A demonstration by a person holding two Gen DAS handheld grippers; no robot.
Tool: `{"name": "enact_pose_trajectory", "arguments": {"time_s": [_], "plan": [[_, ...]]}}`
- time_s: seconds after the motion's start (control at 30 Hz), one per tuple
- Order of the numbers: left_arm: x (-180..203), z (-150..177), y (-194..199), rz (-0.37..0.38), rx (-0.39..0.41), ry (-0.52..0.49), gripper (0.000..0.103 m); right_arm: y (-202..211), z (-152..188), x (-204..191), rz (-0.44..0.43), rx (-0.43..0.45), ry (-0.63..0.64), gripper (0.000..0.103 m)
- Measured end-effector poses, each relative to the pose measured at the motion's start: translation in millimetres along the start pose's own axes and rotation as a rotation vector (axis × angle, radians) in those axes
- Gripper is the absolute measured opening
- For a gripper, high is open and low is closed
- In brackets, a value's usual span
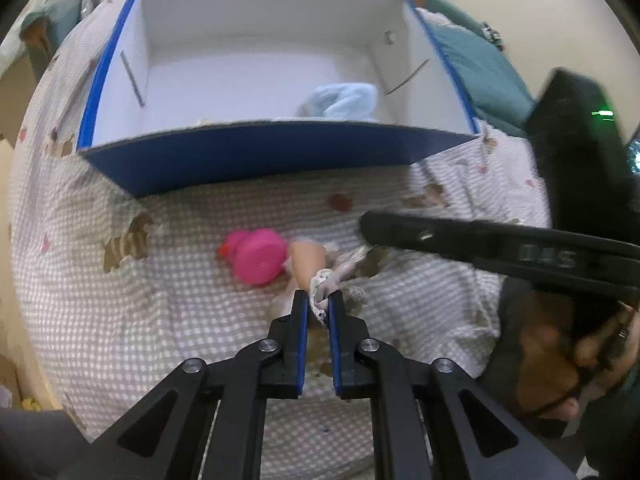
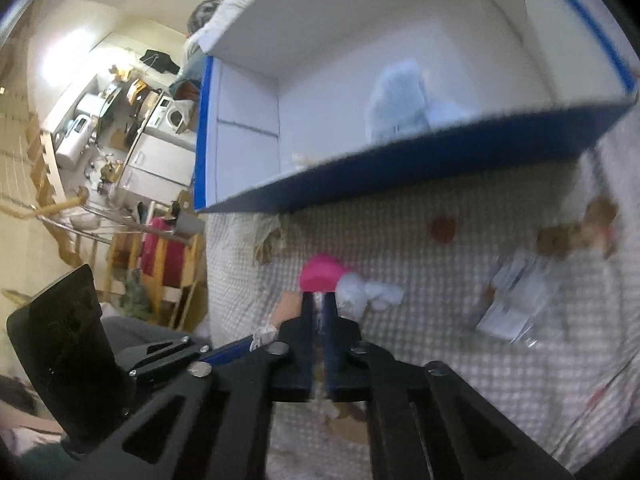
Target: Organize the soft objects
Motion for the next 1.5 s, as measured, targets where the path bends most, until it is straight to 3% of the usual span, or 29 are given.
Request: {"name": "enact_pose_trajectory", "arguments": {"time_s": [0.2, 0.37, 0.43, 0.57, 0.73, 0.87, 0.93, 1.0, 1.1, 1.37, 1.5], "plan": [[-26.1, 8.8, -18.8, -0.061, -0.094, 0.121, 0.017, 5.9, 5.6, -3.9, 0.037, 0.024, 0.071, 0.004], [-46.4, 14.2, -26.1, -0.045, -0.120, 0.237, 0.019, 11.2, 2.1, 0.6, 0.019, 0.042, 0.046, 0.004], [-51.8, 16.0, -27.2, -0.050, -0.124, 0.257, 0.024, 20.0, 1.2, 1.6, -0.022, 0.061, 0.037, 0.004], [-66.9, 21.9, -25.5, -0.049, -0.128, 0.320, 0.048, 37.8, -2.1, -0.2, -0.043, 0.136, 0.047, 0.004], [-80.2, 26.5, -27.0, -0.038, -0.134, 0.380, 0.049, 45.9, -6.5, 6.5, -0.041, 0.171, 0.010, 0.004], [-75.1, 18.6, -36.0, -0.014, -0.137, 0.359, 0.049, 47.4, -7.4, 8.2, -0.034, 0.177, 0.003, 0.004], [-69.0, 14.4, -41.7, 0.007, -0.136, 0.341, 0.045, 45.7, -7.3, 6.9, -0.029, 0.174, 0.004, 0.004], [-63.4, 13.2, -45.7, 0.012, -0.153, 0.311, 0.020, 41.0, -7.6, 4.2, -0.021, 0.172, 0.004, 0.004], [-52.2, 13.9, -46.5, -0.012, -0.164, 0.263, 0.007, 39.6, -7.5, 4.8, -0.015, 0.168, 0.000, 0.004], [-60.9, 13.9, -16.6, -0.047, -0.096, 0.246, 0.005, 37.6, -4.0, 4.0, 0.002, 0.161, 0.008, 0.004], [-65.9, 15.2, 14.6, -0.114, -0.026, 0.221, 0.005, 40.2, 0.2, 1.7, 0.001, 0.166, 0.015, 0.004]]}}
Point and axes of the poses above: each gripper's, at about its wrist camera, not at the fingertips, and y roughly against the way its jaws point, x to its right, z to its underside, the point moved 2 cm from there along -y, roughly the way its jaws point, and after that the axes turned 14 degrees about -y, right-handed, at the moved point
